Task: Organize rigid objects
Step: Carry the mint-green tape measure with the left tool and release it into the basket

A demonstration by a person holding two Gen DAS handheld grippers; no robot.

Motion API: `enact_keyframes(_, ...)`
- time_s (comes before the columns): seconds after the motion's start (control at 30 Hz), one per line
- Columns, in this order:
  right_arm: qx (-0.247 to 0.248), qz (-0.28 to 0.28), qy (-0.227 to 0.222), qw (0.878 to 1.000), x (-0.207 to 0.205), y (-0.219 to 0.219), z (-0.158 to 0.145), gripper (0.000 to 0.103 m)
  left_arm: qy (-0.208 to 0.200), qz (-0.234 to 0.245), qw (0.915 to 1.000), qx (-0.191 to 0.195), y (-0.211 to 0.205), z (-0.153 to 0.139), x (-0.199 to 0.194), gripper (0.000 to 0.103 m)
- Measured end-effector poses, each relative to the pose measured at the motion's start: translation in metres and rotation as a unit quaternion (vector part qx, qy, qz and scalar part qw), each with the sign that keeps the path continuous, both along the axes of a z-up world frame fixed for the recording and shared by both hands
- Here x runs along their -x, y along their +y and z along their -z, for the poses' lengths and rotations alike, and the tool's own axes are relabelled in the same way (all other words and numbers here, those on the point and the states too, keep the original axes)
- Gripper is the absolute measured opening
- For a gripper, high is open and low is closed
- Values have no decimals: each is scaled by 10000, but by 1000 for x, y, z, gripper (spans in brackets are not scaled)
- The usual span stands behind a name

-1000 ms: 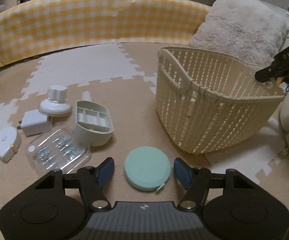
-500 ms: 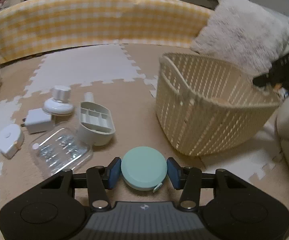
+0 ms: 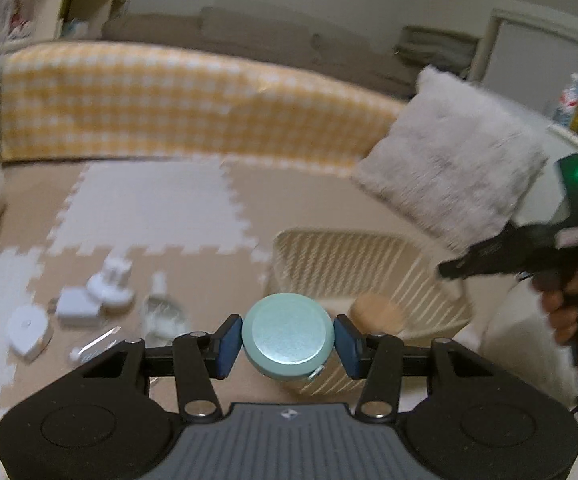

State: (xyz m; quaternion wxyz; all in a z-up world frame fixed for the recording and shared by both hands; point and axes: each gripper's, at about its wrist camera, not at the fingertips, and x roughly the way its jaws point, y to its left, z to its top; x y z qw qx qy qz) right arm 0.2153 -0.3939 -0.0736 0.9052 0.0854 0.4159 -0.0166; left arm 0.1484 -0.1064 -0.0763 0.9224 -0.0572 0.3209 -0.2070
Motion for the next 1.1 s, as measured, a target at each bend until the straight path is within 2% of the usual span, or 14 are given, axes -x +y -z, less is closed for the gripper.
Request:
enact_keyframes(0.1, -11, -8, -6, 10000, 0, 0, 0, 6, -114, 206, 9997, 59, -19, -10, -6, 51)
enact_keyframes(0.23, -22, -8, -6, 10000, 1, 0, 0, 5, -127, 470, 9988, -56, -54, -11, -23, 51)
enact_keyframes(0.4, -72, 1, -10, 10000, 1, -1, 1, 5, 352, 662, 9972, 28, -89, 0, -58, 51)
enact_keyframes(0.6, -150, 27, -6, 9999, 1, -2, 2, 5, 580, 1004, 9927, -325, -122, 21, -84, 51)
enact_keyframes(0.73, -178, 31, -9, 9998, 1, -2, 2, 5, 738, 1033, 9904, -547, -136, 33, -96, 51)
enact_keyframes(0.97, -226, 56, -1, 9997, 1, -3, 1, 5, 1122, 1013, 9868, -584, -149, 49, -116, 51)
enact_keyframes(1.1, -216, 63, 18, 9997, 0, -2, 2, 5, 1378, 964, 9849, -410, -150, 55, -128, 51)
